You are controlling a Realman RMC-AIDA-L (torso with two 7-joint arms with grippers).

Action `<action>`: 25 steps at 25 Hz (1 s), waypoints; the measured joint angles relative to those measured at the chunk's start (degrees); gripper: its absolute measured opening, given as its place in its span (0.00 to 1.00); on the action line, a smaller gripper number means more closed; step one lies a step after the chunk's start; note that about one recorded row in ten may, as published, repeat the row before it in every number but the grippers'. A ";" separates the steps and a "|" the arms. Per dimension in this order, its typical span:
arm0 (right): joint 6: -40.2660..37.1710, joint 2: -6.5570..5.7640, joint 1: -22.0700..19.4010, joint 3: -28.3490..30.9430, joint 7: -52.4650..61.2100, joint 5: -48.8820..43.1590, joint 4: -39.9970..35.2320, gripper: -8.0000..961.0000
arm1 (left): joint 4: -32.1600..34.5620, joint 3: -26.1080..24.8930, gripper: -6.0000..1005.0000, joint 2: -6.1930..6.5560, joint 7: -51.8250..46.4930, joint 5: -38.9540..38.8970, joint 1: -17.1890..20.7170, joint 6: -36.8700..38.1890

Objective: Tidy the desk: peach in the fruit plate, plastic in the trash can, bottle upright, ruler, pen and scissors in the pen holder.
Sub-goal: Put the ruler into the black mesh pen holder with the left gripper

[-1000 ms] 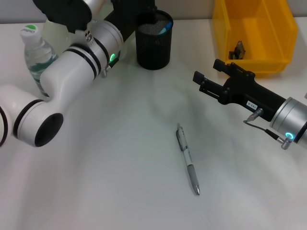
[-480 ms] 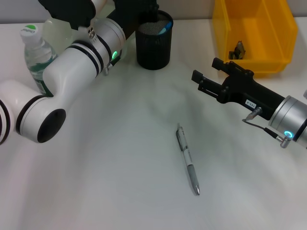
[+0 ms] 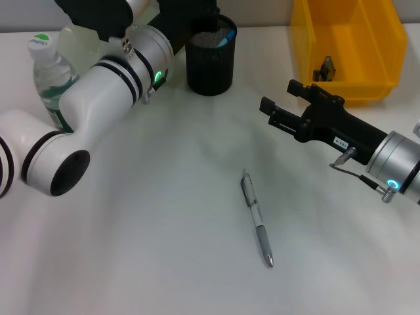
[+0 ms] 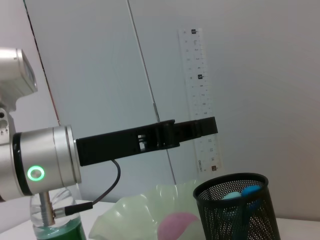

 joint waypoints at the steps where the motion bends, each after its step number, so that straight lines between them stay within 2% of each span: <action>1: -0.01 0.01 0.00 0.00 0.03 0.00 -0.01 0.82 | 0.01 -0.05 0.06 0.00 0.00 0.23 0.04 0.02; 7: -0.10 0.02 -0.03 0.00 0.28 0.00 -0.05 0.82 | -0.11 -0.16 0.06 0.00 -0.11 1.01 0.25 0.29; 12: -0.14 0.02 -0.12 0.00 0.32 0.00 -0.06 0.82 | -0.26 -0.52 0.27 0.00 -0.46 1.01 0.32 0.81; 18: -0.18 0.02 -0.31 0.12 0.41 0.00 -0.06 0.82 | -0.60 -0.68 0.43 0.00 -0.58 1.02 0.98 1.93; 23: -1.10 -0.01 -0.71 0.50 1.05 0.12 -0.01 0.82 | -0.91 -0.67 0.58 0.04 -2.30 3.08 3.23 5.66; 24: -1.65 -0.07 -0.87 0.56 1.53 0.22 0.03 0.82 | -0.73 -0.67 0.62 0.27 -5.17 6.38 5.43 9.52; 25: -2.11 -0.15 -1.00 0.58 1.98 0.30 0.02 0.82 | -0.55 -0.67 0.66 0.34 -6.04 7.32 5.97 10.45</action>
